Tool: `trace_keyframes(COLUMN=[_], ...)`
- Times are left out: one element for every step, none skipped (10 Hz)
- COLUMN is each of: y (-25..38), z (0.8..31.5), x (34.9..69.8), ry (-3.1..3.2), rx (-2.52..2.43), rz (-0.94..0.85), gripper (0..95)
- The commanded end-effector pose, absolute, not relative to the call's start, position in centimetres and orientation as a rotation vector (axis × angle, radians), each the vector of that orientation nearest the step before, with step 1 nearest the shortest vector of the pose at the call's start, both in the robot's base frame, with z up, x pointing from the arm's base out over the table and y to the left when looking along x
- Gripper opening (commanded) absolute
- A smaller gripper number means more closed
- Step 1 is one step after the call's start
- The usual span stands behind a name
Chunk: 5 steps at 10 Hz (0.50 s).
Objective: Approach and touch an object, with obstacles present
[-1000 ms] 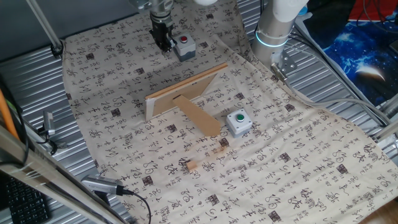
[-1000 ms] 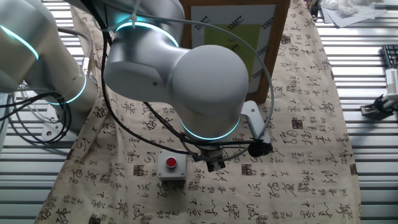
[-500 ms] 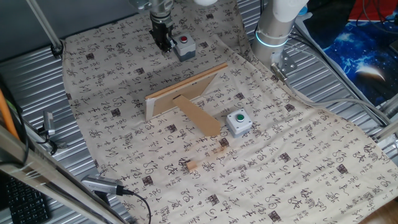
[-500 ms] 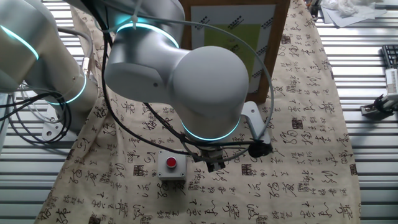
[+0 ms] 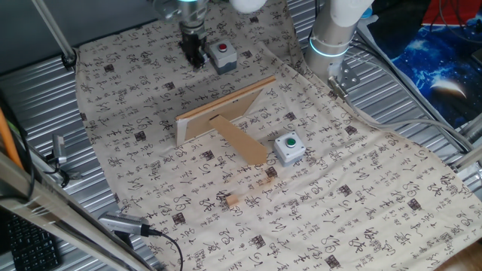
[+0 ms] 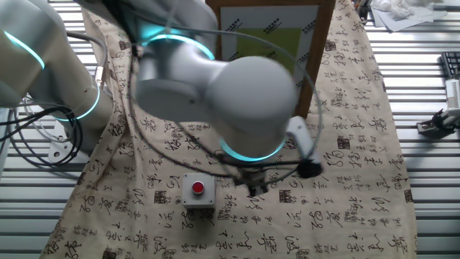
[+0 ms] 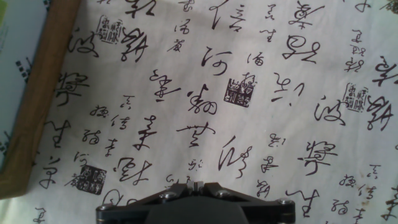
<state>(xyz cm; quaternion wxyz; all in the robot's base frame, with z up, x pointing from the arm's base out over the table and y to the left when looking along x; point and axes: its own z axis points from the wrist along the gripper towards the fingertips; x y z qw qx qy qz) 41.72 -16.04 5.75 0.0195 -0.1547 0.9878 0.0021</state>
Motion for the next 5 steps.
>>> trace_keyframes(y=[-15.18, -14.99, -14.97, -14.98, -15.13], z=[6.49, 6.71, 6.72, 6.73, 6.78], x=[43.22, 43.48, 43.51, 43.5, 43.41], ry=[3.064, 3.065, 3.064, 3.063, 3.067], rx=[-0.489, -0.489, -0.494, -0.497, -0.495], rz=[-0.005, -0.006, -0.009, -0.01, -0.012], gripper=[0.0, 0.0, 0.0, 0.0, 0.0])
